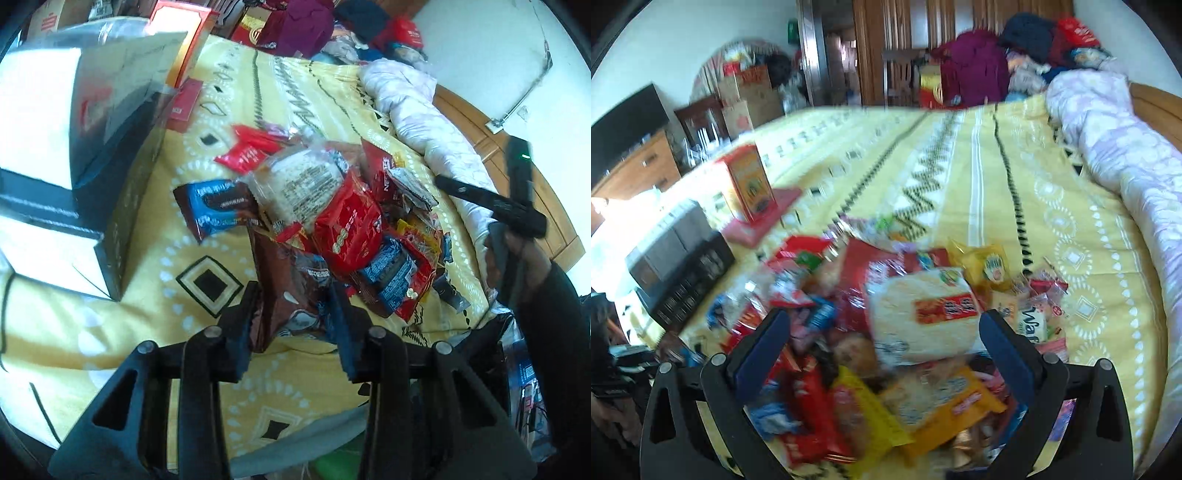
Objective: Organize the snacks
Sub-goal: 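Grasp the white round WangWang cracker packet with the right tool while the left tool holds the brown packet, then carry both packets over the glass bowl and open the left tool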
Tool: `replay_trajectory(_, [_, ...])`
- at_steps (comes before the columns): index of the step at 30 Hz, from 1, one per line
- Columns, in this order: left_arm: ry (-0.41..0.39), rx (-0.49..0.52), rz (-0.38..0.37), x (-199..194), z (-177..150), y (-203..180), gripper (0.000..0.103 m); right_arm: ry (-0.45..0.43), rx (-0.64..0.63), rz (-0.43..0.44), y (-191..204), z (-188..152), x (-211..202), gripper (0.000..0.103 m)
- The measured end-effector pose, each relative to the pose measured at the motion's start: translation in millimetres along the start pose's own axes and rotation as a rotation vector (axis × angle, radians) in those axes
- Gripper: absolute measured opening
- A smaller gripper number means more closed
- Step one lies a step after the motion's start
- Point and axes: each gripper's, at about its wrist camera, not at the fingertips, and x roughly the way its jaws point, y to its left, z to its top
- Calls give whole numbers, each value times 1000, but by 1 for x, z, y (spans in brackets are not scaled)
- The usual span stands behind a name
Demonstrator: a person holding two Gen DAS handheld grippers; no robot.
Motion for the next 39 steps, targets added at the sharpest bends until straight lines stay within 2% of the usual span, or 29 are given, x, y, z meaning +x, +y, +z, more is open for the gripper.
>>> replay_trajectory(3, [1,-5,0,-3,-1,-2,38,118,-66,-22,-9,9,30,103])
replay_trajectory(6, [2,-3,-8,-4,1,-4,36,189,-82,-24,-15,11,49,103])
replay_trajectory(8, [-1,7,-16,-5,3,-7,36,210,-94,-44,-17,13,59,103])
replay_trajectory(11, [5,23,-19,-2,4,-9,36,236,-61,-26,-21,11,71,100])
replay_trajectory(13, [33,22,-24,5,2,-8,36,208,-23,-15,-26,8,67,89])
replay_trajectory(14, [48,17,-31,8,-1,-6,37,188,-5,-5,-28,6,63,87])
replay_trajectory(15, [53,16,-35,10,-3,-5,40,171,4,2,-27,5,59,82])
replay_trajectory(17, [48,29,-35,10,-7,-4,59,134,6,0,-23,4,49,82])
replay_trajectory(18, [34,42,-29,8,-9,-4,77,111,4,2,-22,2,42,82])
replay_trajectory(19, [19,53,-16,7,-9,-4,89,92,4,4,-21,2,36,82])
replay_trajectory(20, [7,63,0,6,-9,-5,92,71,7,2,-20,2,29,82])
replay_trajectory(24, [30,20,66,9,-6,1,92,-18,53,22,-18,-2,-2,82])
replay_trajectory(27, [70,-23,82,17,-9,1,93,-55,78,52,-13,-8,-20,82])
replay_trajectory(30, [107,2,104,30,-14,-7,93,-69,85,79,-7,-13,-28,82])
replay_trajectory(33, [103,59,163,42,-14,-17,96,-69,88,95,-1,-16,-30,82])
replay_trajectory(35, [99,85,191,46,-14,-19,94,-70,93,103,2,-17,-30,82])
replay_trajectory(36, [95,105,209,47,-14,-20,88,-72,95,106,3,-19,-30,82])
replay_trajectory(37, [94,124,236,47,-14,-20,75,-72,96,109,4,-20,-30,82])
replay_trajectory(39, [99,141,251,44,-15,-17,66,-77,96,110,6,-21,-33,82])
